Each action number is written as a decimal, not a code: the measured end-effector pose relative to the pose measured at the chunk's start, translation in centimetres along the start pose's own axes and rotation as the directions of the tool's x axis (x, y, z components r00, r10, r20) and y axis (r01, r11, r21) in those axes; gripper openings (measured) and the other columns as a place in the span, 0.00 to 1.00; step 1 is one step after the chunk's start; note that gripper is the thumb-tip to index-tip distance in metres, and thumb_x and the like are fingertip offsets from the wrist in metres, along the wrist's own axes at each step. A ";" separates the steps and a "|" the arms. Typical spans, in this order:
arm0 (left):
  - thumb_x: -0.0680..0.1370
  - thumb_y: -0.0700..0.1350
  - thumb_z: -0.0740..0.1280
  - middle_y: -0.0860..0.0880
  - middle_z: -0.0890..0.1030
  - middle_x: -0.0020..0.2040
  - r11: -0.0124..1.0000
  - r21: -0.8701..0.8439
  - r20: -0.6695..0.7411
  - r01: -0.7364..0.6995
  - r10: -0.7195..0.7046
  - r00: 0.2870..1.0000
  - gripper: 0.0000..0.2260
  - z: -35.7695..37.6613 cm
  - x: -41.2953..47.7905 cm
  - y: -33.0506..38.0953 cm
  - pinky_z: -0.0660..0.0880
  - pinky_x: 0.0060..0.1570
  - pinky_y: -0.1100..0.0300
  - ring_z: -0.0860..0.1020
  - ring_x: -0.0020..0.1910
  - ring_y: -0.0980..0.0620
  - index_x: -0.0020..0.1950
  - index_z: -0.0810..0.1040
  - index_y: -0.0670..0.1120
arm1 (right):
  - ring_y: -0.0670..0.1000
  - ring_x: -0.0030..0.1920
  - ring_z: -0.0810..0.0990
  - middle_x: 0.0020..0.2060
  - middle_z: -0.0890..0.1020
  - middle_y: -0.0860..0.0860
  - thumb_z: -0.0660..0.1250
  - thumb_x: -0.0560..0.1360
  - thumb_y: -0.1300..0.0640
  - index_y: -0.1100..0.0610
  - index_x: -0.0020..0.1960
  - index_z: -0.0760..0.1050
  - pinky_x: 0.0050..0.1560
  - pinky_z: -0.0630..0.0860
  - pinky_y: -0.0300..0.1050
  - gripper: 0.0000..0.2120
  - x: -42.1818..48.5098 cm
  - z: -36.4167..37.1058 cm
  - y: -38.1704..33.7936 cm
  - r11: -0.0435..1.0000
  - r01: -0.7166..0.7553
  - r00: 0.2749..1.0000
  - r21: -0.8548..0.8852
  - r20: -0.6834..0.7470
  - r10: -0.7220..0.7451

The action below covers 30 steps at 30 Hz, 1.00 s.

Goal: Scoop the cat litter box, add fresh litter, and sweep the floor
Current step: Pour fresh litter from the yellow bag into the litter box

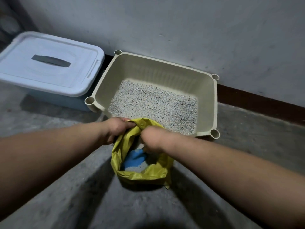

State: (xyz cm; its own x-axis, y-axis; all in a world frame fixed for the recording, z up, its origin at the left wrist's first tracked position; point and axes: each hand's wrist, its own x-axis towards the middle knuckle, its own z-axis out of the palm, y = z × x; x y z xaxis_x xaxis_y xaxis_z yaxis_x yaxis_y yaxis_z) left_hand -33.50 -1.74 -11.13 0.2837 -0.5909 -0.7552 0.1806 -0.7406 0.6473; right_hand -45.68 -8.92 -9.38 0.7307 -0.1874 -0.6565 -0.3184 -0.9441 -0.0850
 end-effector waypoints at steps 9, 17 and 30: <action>0.70 0.52 0.74 0.52 0.79 0.50 0.828 0.558 -0.018 -0.054 0.077 0.997 0.20 -0.2 -1.4 0.3 0.74 0.46 0.63 0.77 0.48 0.52 0.59 0.74 0.52 | 0.51 0.41 0.72 0.42 0.73 0.51 0.72 0.68 0.41 0.55 0.46 0.65 0.37 0.65 0.42 0.23 -6.5 4.0 5.7 0.593 -0.230 0.771 0.772 -0.227 0.595; 0.74 0.46 0.70 0.46 0.79 0.58 0.810 0.587 0.080 0.016 -0.078 0.994 0.21 0.7 -1.7 -0.8 0.76 0.57 0.46 0.78 0.56 0.44 0.66 0.70 0.52 | 0.56 0.60 0.76 0.62 0.76 0.57 0.69 0.57 0.26 0.62 0.70 0.62 0.58 0.75 0.48 0.55 -2.9 8.6 4.0 -0.034 -0.268 0.769 0.963 0.235 0.595; 0.77 0.33 0.62 0.34 0.79 0.51 0.943 0.330 0.299 0.035 -0.139 0.944 0.13 3.8 -2.6 0.0 0.79 0.34 0.55 0.78 0.37 0.44 0.60 0.74 0.42 | 0.53 0.31 0.81 0.33 0.75 0.55 0.67 0.64 0.71 0.53 0.37 0.70 0.36 0.74 0.45 0.14 -5.7 9.6 6.1 -0.239 0.054 0.821 0.970 0.093 0.564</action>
State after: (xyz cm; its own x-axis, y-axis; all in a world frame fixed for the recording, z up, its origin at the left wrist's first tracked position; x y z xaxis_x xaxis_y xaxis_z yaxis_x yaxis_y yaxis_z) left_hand -37.78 -1.40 -9.57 -0.0387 -0.5503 -0.8341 -0.1300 -0.8248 0.5502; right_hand -57.55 -11.02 -13.32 0.3639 -0.6610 -0.6562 -0.4697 0.4781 -0.7421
